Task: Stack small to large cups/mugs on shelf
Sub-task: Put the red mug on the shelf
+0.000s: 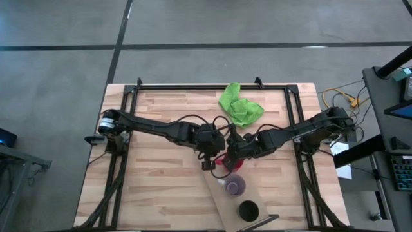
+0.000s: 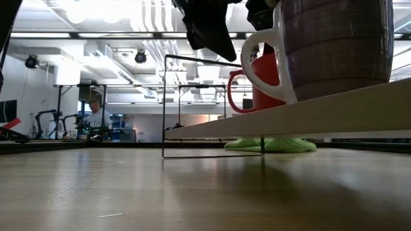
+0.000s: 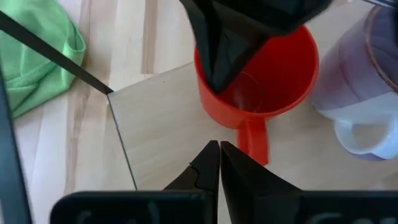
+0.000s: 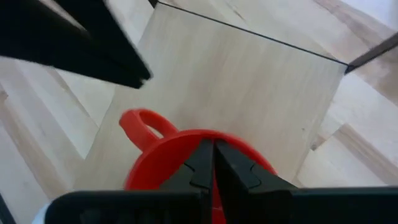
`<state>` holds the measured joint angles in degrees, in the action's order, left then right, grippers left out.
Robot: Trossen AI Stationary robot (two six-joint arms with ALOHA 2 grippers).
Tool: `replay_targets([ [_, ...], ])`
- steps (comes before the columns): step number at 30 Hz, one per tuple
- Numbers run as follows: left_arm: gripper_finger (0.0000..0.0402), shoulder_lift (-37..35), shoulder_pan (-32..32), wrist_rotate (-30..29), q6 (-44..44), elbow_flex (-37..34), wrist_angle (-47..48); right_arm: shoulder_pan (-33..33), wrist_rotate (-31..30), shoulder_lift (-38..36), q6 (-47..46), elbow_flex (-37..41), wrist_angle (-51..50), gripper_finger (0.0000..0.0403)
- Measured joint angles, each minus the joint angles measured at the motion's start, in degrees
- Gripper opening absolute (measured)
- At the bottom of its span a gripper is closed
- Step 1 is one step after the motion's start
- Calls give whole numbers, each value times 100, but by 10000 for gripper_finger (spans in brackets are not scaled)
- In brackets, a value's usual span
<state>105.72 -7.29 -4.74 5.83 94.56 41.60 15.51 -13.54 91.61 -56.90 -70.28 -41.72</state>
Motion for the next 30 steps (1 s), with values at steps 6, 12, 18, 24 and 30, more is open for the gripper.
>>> replay_targets([
  [6,0,-47,4,-32,-16,0,-3,-4,2,0,24,0,91,8],
  [12,0,-47,4,-40,-21,-7,0,-10,3,0,34,0,113,8],
  [18,0,-47,-20,-44,-25,-11,0,-9,173,0,-6,0,167,8],
  [24,0,-65,-81,-45,-64,-11,40,-7,327,80,-7,0,351,8],
  [30,0,-137,-98,-118,-66,-27,242,-15,345,129,12,0,508,8],
])
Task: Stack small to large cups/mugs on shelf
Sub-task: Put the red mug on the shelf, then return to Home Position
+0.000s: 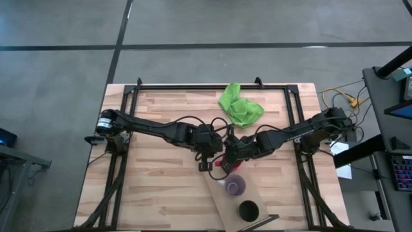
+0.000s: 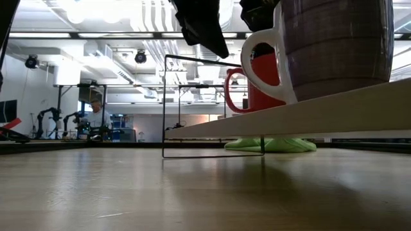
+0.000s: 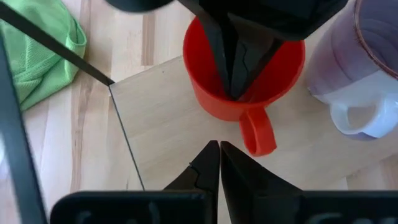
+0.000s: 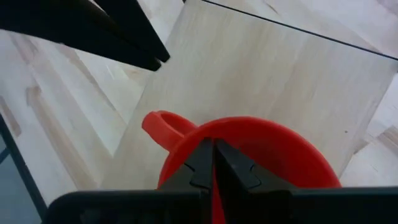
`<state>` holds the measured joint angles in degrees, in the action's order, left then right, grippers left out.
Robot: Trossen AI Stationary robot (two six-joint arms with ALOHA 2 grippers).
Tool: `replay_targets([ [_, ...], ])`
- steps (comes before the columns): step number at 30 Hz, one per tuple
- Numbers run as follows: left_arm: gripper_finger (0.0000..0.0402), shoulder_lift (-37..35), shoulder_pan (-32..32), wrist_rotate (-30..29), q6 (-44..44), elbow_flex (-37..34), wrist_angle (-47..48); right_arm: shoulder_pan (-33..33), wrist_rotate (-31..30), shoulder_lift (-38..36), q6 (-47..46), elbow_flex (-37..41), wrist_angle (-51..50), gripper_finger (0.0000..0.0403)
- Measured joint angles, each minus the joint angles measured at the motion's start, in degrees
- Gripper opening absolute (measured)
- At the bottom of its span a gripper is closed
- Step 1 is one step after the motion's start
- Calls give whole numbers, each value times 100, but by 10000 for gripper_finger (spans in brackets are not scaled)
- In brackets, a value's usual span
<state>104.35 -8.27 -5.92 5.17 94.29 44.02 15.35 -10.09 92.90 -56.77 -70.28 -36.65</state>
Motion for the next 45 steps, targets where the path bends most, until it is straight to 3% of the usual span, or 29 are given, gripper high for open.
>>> replay_targets([
  [34,0,-141,39,-87,-107,-40,73,-293,-18,-6,350,-31,421,8],
  [45,0,-880,-21,-273,25,18,255,-254,-44,-104,740,-983,-125,8],
])
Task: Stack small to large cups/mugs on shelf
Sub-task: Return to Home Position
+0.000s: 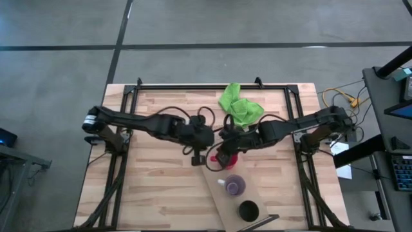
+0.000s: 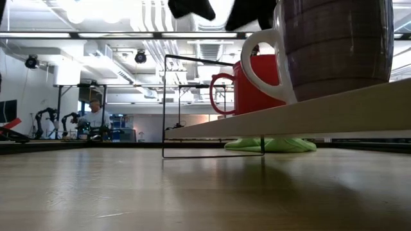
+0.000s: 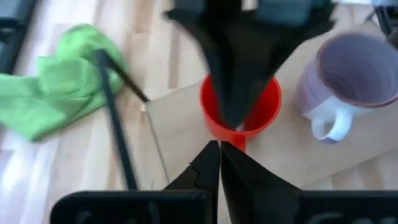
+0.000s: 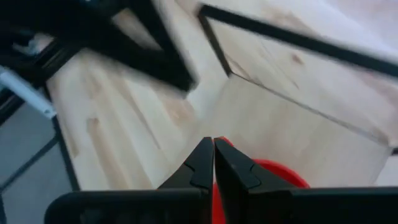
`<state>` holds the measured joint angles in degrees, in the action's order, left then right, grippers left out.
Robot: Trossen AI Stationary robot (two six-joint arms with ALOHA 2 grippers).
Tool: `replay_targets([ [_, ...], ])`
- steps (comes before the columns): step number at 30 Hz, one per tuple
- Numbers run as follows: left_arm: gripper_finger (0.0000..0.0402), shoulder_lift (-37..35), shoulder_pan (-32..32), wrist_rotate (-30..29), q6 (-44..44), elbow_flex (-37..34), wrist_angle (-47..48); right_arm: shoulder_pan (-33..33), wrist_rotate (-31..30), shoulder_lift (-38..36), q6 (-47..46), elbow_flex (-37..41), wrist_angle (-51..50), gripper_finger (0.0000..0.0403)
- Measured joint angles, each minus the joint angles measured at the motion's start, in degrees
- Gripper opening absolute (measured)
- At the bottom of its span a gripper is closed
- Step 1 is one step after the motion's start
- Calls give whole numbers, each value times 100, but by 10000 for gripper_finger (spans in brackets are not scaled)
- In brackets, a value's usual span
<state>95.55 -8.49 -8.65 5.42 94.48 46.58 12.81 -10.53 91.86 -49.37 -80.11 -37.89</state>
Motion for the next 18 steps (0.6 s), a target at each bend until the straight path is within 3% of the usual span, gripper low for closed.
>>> replay_targets([
  [8,0,-1014,-155,-240,493,-15,397,574,-103,-49,766,-1401,-1064,8],
  [18,0,-2364,-640,-226,793,-99,394,1731,-2089,-76,850,-2765,-3349,8],
])
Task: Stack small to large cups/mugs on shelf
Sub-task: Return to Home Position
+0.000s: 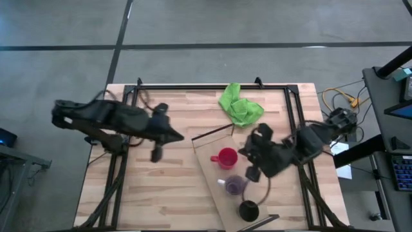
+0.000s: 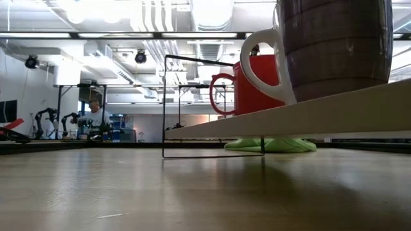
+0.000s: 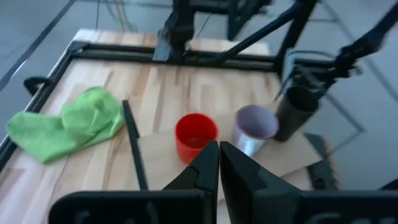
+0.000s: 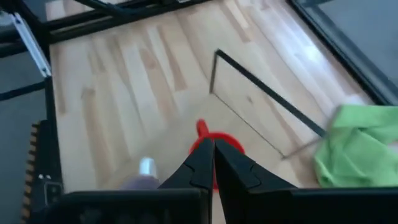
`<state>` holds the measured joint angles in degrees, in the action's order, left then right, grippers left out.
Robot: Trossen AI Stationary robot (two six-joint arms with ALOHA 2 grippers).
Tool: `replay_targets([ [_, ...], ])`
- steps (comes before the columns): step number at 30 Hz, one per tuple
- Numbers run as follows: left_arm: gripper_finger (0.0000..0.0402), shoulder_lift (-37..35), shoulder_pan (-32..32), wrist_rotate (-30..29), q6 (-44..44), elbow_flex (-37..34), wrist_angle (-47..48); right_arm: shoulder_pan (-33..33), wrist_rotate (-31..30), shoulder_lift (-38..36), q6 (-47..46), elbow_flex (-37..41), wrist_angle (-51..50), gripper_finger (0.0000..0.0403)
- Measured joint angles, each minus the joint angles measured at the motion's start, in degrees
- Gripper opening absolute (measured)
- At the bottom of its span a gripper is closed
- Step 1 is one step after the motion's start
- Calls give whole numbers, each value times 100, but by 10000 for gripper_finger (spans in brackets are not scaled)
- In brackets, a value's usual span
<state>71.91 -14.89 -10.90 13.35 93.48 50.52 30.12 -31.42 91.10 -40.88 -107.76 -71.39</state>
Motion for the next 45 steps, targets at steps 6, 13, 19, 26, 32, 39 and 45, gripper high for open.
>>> replay_targets([
  [6,0,-768,-341,12,289,-132,16,578,-265,-115,-440,-248,-532,8],
  [13,0,-1235,-468,-15,292,-139,-36,1048,150,-660,1019,540,1352,8],
  [19,0,-1244,-468,-36,288,-145,-27,1017,496,-1485,2514,1896,3560,8],
  [26,0,-1073,-466,-47,342,-161,-15,416,878,-2585,2460,3997,5723,8],
  [32,0,-1190,-466,-620,435,-206,-11,-8,1377,-3133,2762,5510,7687,8],
  [39,0,-1705,-461,-786,432,-763,-37,-697,1384,-4189,3192,6300,7772,8],
  [45,0,-2491,-464,-905,438,-1935,-584,-1124,1937,-5255,3216,6889,7769,8],
])
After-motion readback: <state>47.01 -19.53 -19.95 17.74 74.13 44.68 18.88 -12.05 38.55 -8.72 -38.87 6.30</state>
